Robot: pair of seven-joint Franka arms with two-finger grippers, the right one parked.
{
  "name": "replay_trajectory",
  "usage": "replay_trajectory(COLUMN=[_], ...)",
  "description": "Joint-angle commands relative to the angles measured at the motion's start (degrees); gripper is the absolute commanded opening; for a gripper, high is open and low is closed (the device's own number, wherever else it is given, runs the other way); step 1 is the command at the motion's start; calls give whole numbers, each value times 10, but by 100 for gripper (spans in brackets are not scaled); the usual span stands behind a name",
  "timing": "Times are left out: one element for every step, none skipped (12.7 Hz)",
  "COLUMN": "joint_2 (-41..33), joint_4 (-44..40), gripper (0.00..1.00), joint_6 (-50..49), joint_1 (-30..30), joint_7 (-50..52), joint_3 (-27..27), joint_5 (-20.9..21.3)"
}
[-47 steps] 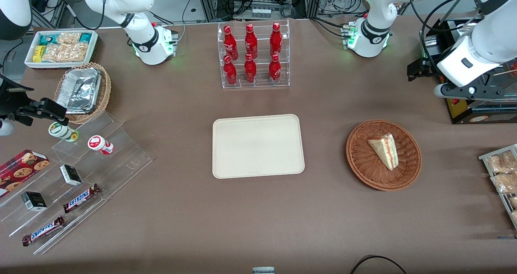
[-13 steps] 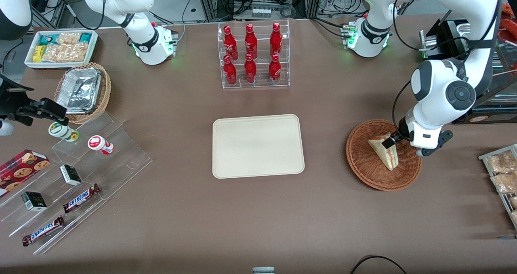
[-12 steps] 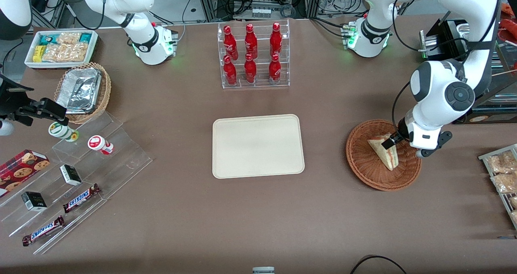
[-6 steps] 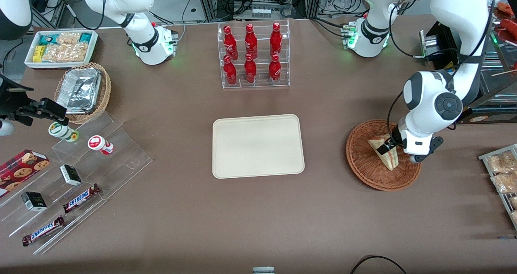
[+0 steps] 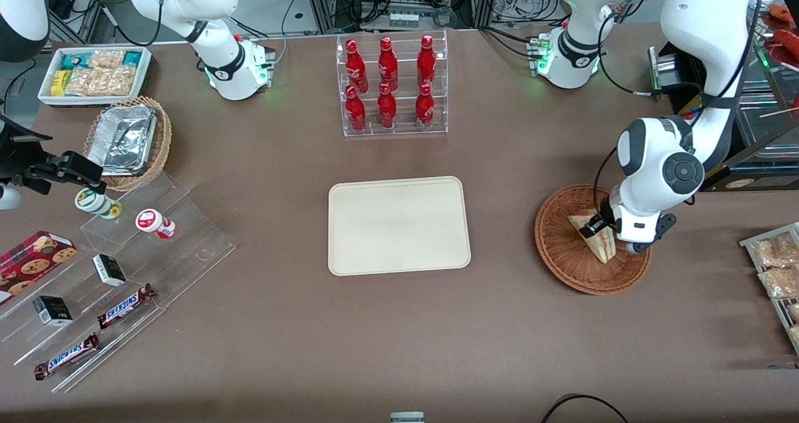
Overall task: Place sandwich from basket to tray
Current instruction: 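Lower the left gripper and close it on the wrapped sandwich, then lift the sandwich out of the basket and carry it toward the tray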
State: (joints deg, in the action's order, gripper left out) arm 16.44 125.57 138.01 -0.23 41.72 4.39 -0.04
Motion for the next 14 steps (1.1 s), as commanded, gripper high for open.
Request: replay_trajectory(joint_2=[-8,-13,-20,-22,-21,-19,-18,-16,-13,-12,-12,-10,-1,17], joint_4=[9,5,-10,-33,-58,-85,-112,-136,-151,-158,-160,-166,-175,-195], gripper=[0,0,0,0,0,0,0,0,0,0,0,0,0,0], joint_6=[2,-14,-40,-75,-102,-128,-159,-184,-198,-202,-201,-202,-202,-208], joint_1=[-3,-3,-3,-4,-8,-25,-37,-49,-63,-77,-98,-123,-147,-168], joint_7=[-1,-3,-9,-15,-23,-41,-66,-92,-105,-109,-110,-109,-107,-101], joint_3=[0,0,3,5,8,15,16,17,17,17,18,18,18,18], joint_5=[7,18,40,44,44,44,44,44,44,44,43,38,37,36])
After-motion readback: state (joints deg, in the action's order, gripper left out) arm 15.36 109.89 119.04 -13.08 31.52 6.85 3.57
